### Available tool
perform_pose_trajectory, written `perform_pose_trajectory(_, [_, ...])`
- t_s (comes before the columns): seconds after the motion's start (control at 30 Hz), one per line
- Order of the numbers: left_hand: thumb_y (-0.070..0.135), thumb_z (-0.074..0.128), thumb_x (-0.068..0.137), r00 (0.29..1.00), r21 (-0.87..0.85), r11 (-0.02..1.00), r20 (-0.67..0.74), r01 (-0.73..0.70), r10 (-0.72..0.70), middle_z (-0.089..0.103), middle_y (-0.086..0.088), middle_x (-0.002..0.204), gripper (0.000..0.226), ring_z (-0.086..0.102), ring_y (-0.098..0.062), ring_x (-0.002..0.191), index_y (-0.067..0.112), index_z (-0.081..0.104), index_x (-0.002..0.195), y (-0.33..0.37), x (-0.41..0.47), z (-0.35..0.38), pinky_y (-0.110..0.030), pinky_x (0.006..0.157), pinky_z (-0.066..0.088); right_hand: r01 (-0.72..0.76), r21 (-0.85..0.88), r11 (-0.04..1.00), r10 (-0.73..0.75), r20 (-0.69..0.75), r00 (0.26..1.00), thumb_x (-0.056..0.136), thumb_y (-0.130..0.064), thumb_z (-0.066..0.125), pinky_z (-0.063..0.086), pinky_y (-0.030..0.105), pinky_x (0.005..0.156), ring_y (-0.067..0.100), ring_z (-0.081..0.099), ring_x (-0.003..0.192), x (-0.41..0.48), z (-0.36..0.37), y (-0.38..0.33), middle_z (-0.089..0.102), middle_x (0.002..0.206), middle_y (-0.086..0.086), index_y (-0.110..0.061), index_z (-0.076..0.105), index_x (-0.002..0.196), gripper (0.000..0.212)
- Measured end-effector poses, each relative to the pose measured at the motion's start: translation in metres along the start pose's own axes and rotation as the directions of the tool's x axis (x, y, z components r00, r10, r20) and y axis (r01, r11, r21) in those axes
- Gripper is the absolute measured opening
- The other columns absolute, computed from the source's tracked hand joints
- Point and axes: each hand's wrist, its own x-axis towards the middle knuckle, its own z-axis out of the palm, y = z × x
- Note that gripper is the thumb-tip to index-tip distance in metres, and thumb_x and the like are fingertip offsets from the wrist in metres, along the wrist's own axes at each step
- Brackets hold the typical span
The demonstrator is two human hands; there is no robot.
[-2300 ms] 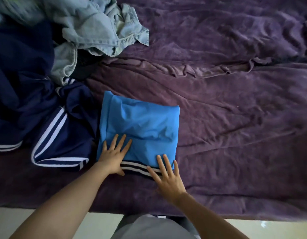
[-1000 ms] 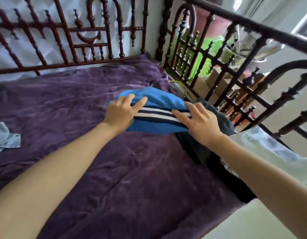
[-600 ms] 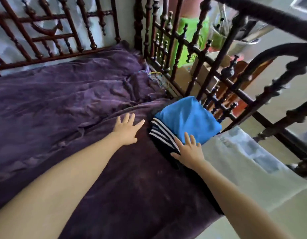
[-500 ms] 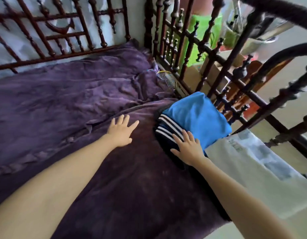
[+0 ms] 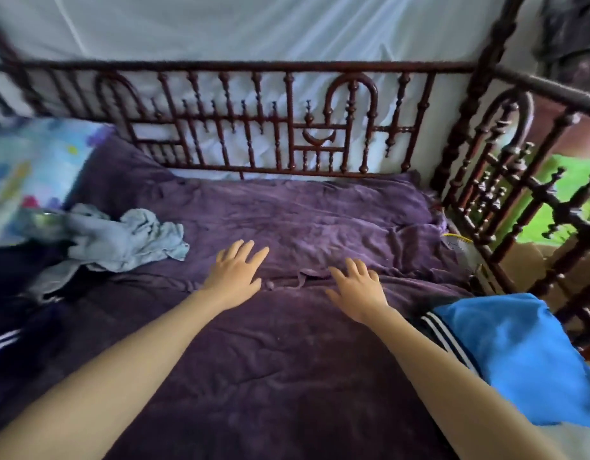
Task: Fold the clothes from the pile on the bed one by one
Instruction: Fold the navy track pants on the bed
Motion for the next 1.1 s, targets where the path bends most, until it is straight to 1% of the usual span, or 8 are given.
perform_pose_trajectory(0.1, [0.04, 0.042, 0.094, 0.986, 0.012, 0.986, -0.032, 0.167, -0.167, 0.014, -0.002, 0.156, 0.065, 0.01, -0.023, 0.143, 0.026, 0.012, 0.15, -0.065, -0.06, -0.016, -0.04, 0.112, 0.02, 0.187, 0.01, 0.982, -0.186, -0.041, 0.982, 0.097, -0.044, 0.037, 0.017, 0.046, 0.112, 0.028, 0.007, 0.144, 0.025, -0.017, -0.076, 0.01, 0.156, 0.011, -0.025, 0.024, 0.146, 0.054])
perform_pose_trajectory(0.23, [0.041, 0.04, 0.095, 0.912, 0.045, 0.912, -0.056, 0.408, -0.405, 0.019, -0.002, 0.154, 0.062, 0.015, -0.023, 0.141, 0.024, 0.014, 0.149, -0.141, -0.144, -0.034, -0.039, 0.11, 0.021, 0.42, 0.051, 0.906, -0.418, -0.054, 0.907, 0.098, -0.041, 0.038, 0.015, 0.047, 0.113, 0.029, 0.001, 0.145, 0.035, -0.042, -0.194, 0.004, 0.157, 0.011, -0.025, 0.019, 0.148, 0.056])
perform_pose_trajectory(0.37, [0.039, 0.041, 0.094, 0.833, 0.033, 0.836, -0.115, 0.548, -0.541, 0.023, -0.001, 0.153, 0.061, 0.018, -0.022, 0.141, 0.024, 0.017, 0.149, -0.186, -0.21, -0.047, -0.038, 0.108, 0.025, 0.55, 0.043, 0.834, -0.545, -0.092, 0.833, 0.098, -0.042, 0.037, 0.017, 0.048, 0.112, 0.028, 0.005, 0.144, 0.017, -0.057, -0.277, 0.008, 0.156, 0.011, -0.022, 0.021, 0.147, 0.055])
perform_pose_trajectory(0.5, [0.04, 0.04, 0.095, 0.791, -0.003, 0.802, -0.161, 0.598, -0.59, 0.019, -0.001, 0.154, 0.061, 0.015, -0.021, 0.142, 0.025, 0.015, 0.149, -0.216, -0.263, -0.054, -0.037, 0.109, 0.024, 0.602, 0.015, 0.798, -0.597, -0.108, 0.795, 0.098, -0.039, 0.038, 0.018, 0.05, 0.112, 0.028, 0.007, 0.143, -0.005, -0.071, -0.328, 0.011, 0.155, 0.01, -0.022, 0.022, 0.146, 0.054])
perform_pose_trajectory(0.77, [0.042, 0.04, 0.096, 0.751, -0.095, 0.787, -0.25, 0.609, -0.611, 0.023, 0.001, 0.152, 0.061, 0.017, -0.018, 0.14, 0.023, 0.017, 0.149, -0.282, -0.386, -0.068, -0.036, 0.108, 0.026, 0.596, 0.025, 0.803, -0.581, -0.19, 0.791, 0.097, -0.036, 0.041, 0.019, 0.046, 0.11, 0.026, 0.011, 0.142, -0.071, -0.073, -0.441, 0.017, 0.153, 0.006, -0.022, 0.025, 0.145, 0.052])
perform_pose_trajectory(0.87, [0.042, 0.041, 0.096, 0.737, -0.106, 0.779, -0.268, 0.617, -0.62, 0.024, 0.002, 0.152, 0.059, 0.017, -0.017, 0.141, 0.024, 0.019, 0.148, -0.31, -0.446, -0.072, -0.034, 0.108, 0.025, 0.649, 0.018, 0.76, -0.639, -0.161, 0.752, 0.097, -0.036, 0.04, 0.02, 0.045, 0.109, 0.024, 0.012, 0.142, -0.11, -0.061, -0.502, 0.018, 0.152, 0.006, -0.022, 0.024, 0.145, 0.053])
perform_pose_trajectory(1.0, [0.04, 0.044, 0.095, 0.667, -0.195, 0.724, -0.288, 0.661, -0.687, 0.028, 0.0, 0.151, 0.059, 0.022, -0.02, 0.139, 0.023, 0.023, 0.147, -0.346, -0.508, -0.079, -0.036, 0.108, 0.028, 0.684, -0.002, 0.729, -0.68, -0.115, 0.724, 0.098, -0.035, 0.04, 0.017, 0.043, 0.112, 0.024, 0.006, 0.143, -0.136, -0.061, -0.564, 0.011, 0.155, 0.005, -0.025, 0.019, 0.147, 0.055])
perform_pose_trajectory(1.1, [0.038, 0.046, 0.095, 0.639, -0.233, 0.694, -0.272, 0.681, -0.719, 0.029, 0.0, 0.15, 0.06, 0.023, -0.02, 0.139, 0.021, 0.023, 0.148, -0.364, -0.538, -0.076, -0.035, 0.108, 0.029, 0.703, -0.018, 0.711, -0.7, -0.117, 0.705, 0.098, -0.035, 0.04, 0.016, 0.043, 0.112, 0.023, 0.006, 0.144, -0.145, -0.063, -0.594, 0.011, 0.155, 0.005, -0.024, 0.018, 0.148, 0.057])
